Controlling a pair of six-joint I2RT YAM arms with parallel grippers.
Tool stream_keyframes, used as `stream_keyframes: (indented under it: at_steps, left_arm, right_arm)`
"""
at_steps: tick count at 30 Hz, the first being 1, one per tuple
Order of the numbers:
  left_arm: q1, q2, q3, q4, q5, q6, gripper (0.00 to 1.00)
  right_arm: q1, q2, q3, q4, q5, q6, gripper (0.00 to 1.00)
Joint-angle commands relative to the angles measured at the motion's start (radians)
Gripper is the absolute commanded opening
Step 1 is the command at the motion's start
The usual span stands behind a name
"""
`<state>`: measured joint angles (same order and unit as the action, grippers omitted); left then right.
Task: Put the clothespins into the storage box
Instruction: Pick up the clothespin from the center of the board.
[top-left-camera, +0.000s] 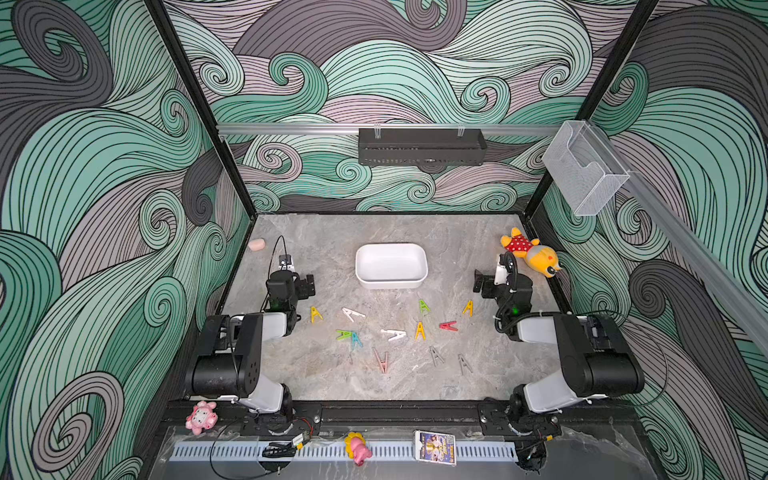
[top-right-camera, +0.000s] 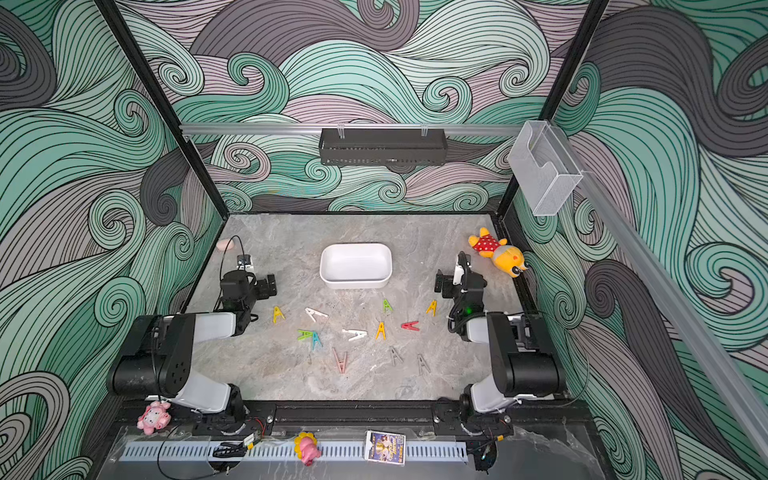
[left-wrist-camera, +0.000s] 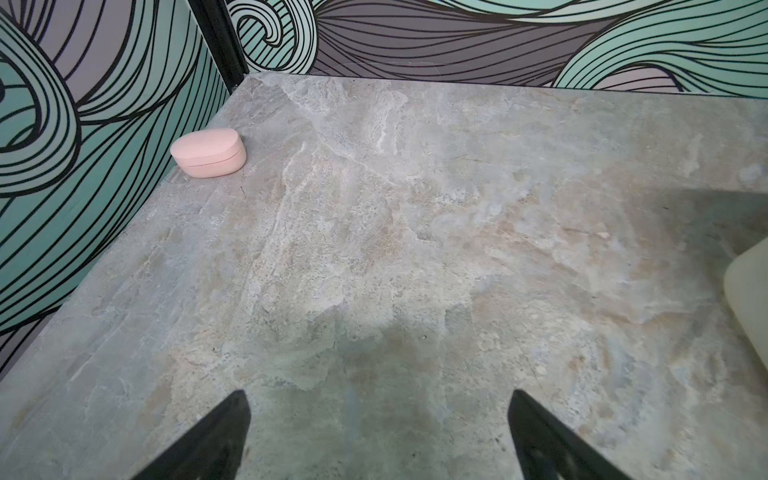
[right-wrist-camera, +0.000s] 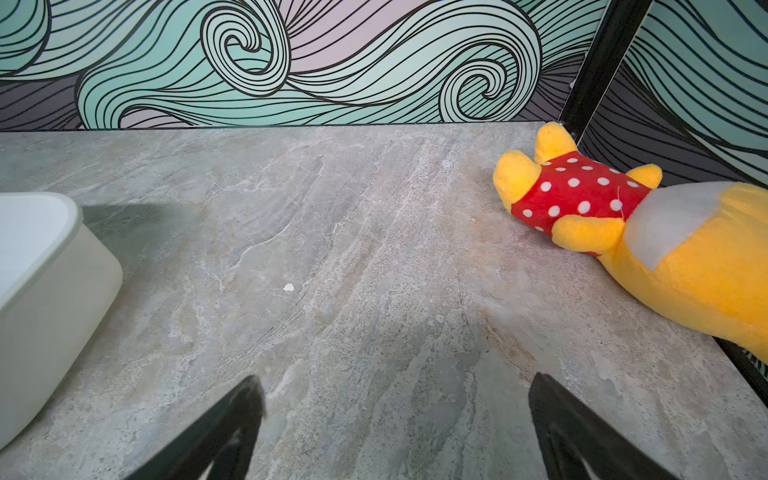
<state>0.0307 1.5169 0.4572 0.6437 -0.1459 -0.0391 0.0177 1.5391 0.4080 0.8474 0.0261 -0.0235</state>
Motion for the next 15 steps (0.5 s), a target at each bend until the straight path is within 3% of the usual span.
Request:
stream_keyframes:
  at_steps: [1, 15]
  left_arm:
    - [0.006, 0.009, 0.024, 0.007, -0.004, -0.012, 0.99]
    - [0.006, 0.011, 0.028, 0.004, -0.003, -0.010, 0.99]
  right_arm:
    - [-0.002, 0.003, 0.000, 0.000, -0.003, -0.007, 0.99]
    - [-0.005, 0.004, 0.002, 0.001, -0.005, -0.004, 0.99]
